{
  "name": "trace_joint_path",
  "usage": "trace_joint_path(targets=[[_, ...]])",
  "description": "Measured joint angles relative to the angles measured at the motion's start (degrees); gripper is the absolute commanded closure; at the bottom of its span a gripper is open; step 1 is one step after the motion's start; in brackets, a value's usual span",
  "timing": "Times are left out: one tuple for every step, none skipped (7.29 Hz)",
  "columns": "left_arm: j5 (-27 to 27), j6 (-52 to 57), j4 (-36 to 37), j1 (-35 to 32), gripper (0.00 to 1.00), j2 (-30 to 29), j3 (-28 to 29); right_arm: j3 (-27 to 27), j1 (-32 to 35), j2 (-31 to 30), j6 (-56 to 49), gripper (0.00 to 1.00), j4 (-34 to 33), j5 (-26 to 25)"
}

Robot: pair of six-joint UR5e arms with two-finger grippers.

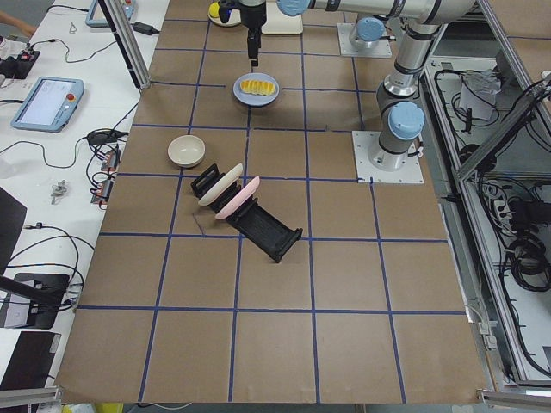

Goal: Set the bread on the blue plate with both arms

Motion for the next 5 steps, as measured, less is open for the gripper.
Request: trace_joint_path(targets=[[-0.1,0.0,0.0,0.0,0.0,0.0,0.0,-1.4,0.2,0.8,1.0,0.0,0.1,1.2],[-0.1,0.0,0.0,0.0,0.0,0.0,-0.2,-3.2,0.5,2.1,1.6,0.0,0.7,1.6],[0.0,0.0,0.1,0.0,0.0,0.0,-0.6,-5.2,1.4,3.4,3.1,0.0,1.5,1.6],[0.1,0.0,0.3,0.0,0.0,0.0,-1.0,-6.9,3.5,4.8,6.1,0.0,2.0,1.5],[0.1,0.0,0.4,0.0,0.0,0.0,-1.2,-8.5,6.4,6.3,9.8,0.0,2.1,1.4]])
